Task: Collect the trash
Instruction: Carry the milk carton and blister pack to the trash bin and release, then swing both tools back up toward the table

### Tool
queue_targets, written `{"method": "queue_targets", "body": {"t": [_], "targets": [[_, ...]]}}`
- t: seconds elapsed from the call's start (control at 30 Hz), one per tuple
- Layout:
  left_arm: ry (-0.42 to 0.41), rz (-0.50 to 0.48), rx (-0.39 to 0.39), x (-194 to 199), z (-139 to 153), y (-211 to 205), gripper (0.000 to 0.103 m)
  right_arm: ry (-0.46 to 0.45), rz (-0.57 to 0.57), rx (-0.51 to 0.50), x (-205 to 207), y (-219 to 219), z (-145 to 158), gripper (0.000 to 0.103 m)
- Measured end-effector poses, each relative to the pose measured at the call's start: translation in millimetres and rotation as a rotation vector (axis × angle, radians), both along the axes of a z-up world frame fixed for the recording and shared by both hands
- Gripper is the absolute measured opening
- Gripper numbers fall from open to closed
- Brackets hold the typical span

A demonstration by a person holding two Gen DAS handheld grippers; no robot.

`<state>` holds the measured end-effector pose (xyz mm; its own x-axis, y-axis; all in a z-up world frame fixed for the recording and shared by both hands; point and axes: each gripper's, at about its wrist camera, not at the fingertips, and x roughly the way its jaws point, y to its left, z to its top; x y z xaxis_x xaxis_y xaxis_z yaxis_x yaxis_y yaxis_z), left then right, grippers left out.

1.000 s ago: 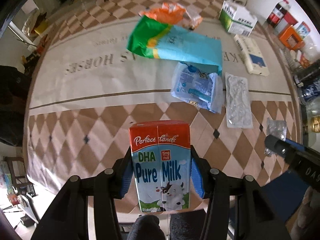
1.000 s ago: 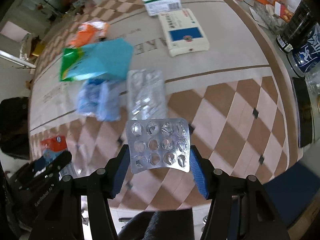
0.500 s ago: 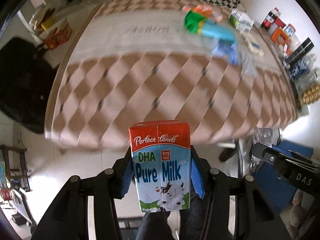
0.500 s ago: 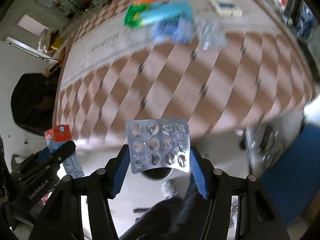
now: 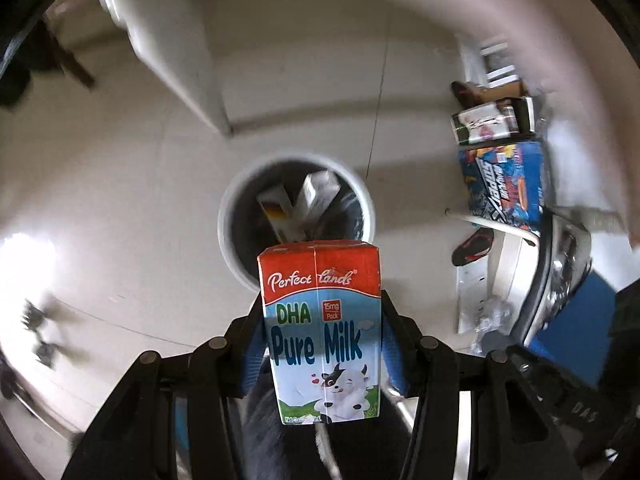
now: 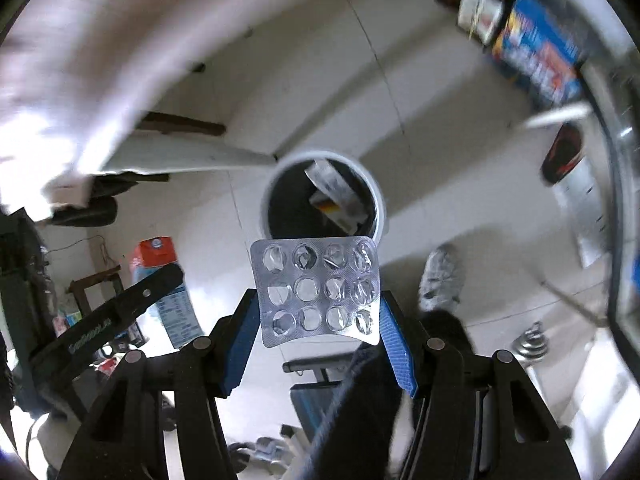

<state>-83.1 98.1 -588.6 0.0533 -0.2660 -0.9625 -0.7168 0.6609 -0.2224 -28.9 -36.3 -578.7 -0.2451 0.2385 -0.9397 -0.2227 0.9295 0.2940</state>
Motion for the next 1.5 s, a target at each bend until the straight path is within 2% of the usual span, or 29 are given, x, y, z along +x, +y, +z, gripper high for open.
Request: {"method": "queue_targets", "body": {"t": [0.1, 0.17, 0.2, 0.27, 0.3, 0.33, 0.4, 0.47, 0.53, 0.63, 0.77, 0.87, 1.17, 1.27, 1.4, 1.5], "targets": [[0.009, 0.027, -0.055, 1, -59, 8, 0.047, 0.047, -0.027, 0.023, 4, 5, -73, 0.061], [0.019, 0.033, -0.078, 0, -89, 15, 0.051, 0.067, -0.029, 0.037, 4, 8, -105, 0.063], [0.023, 0.038, -0.085, 0, -101, 17, 0.073, 0.074, -0.027, 0.049, 5, 13, -126, 0.069], [0.017, 0.063, -0.103, -6, -111, 24, 0.099, 0.084, -0.021, 0.067, 7, 18, -150, 0.074], [0.016, 0.067, -0.098, -9, -113, 27, 0.099, 0.103, -0.005, 0.079, 6, 22, -165, 0.076], [0.027, 0.064, -0.082, -15, -110, 30, 0.099, 0.106, 0.005, 0.073, 6, 24, -171, 0.086], [0.055, 0.063, -0.037, -24, -103, 31, 0.099, 0.088, 0.033, 0.047, 4, 24, -177, 0.100], [0.087, 0.046, 0.022, -31, -93, 27, 0.099, 0.060, 0.073, 0.010, 0, 25, -172, 0.100], [0.121, 0.014, 0.103, -41, -75, 24, 0.099, 0.027, 0.103, -0.022, -2, 24, -160, 0.100], [0.158, -0.033, 0.190, -51, -47, 17, 0.099, -0.062, 0.180, -0.134, -10, 29, -128, 0.100], [0.173, -0.069, 0.234, -59, -12, 6, 0.099, -0.135, 0.225, -0.225, -22, 32, -84, 0.100], [0.161, -0.085, 0.248, -62, 22, 1, 0.099, -0.167, 0.236, -0.240, -29, 34, -50, 0.100], [0.098, -0.114, 0.291, -70, 157, -17, 0.099, -0.188, 0.237, -0.181, -56, 39, 91, 0.100], [0.085, -0.115, 0.334, -72, 205, -18, 0.099, -0.196, 0.214, -0.144, -57, 37, 145, 0.100], [0.053, -0.069, 0.358, -56, 256, -12, 0.099, -0.223, 0.140, -0.104, -35, 28, 208, 0.100], [0.011, -0.062, 0.388, -24, 284, -9, 0.099, -0.271, 0.055, -0.077, 9, 14, 257, 0.100]]}}
